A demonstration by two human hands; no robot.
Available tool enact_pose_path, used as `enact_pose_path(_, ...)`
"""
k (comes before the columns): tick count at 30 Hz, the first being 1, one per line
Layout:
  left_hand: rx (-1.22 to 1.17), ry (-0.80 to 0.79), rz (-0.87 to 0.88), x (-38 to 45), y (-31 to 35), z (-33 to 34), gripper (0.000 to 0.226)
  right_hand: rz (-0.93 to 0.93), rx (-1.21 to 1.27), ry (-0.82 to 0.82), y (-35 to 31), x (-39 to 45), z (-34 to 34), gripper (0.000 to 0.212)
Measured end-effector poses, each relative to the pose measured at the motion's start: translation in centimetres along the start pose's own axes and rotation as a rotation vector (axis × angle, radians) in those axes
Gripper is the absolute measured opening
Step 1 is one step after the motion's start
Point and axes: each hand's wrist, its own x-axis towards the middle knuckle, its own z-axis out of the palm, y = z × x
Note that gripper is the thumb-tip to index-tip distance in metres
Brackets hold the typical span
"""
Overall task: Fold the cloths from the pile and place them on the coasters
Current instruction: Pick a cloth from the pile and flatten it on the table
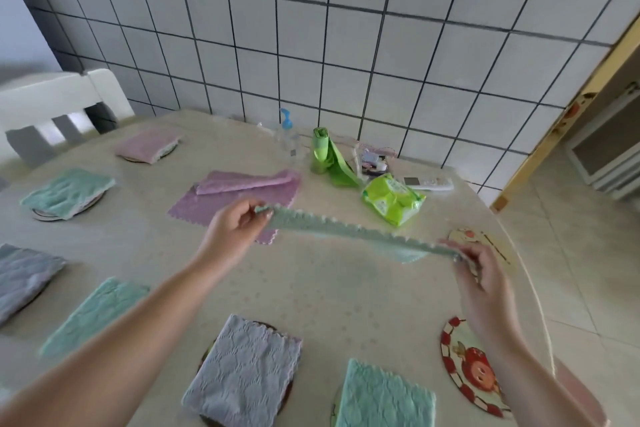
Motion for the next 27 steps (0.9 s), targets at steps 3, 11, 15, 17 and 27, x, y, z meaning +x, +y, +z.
enact_pose_path(3,0.068,-0.104,-0.110,-2.6,-4.2,1.4,0.009,0.137,-0.093,-0.098,3.6,-2.9,0.9,0.011)
enact_pose_path(11,0.211,-0.138,-0.288,-2.5,-10.0,5.1,0.009,0.340,-0.188,-0.214,7.9,-2.4,3.2,0.010)
enact_pose_path(15,0.285,-0.136,-0.333,0.1,-11.5,6.7,0.004,0.390,-0.211,-0.244,9.5,0.2,4.5,0.007)
enact_pose_path(17,0.296,-0.123,-0.354,0.9,-12.1,7.3,0.005,0.403,-0.230,-0.259,10.2,1.3,5.2,0.007)
enact_pose_path(27,0.466,-0.091,-0.417,4.3,-15.3,8.8,0.013,0.440,-0.318,-0.339,13.1,5.9,8.2,0.010)
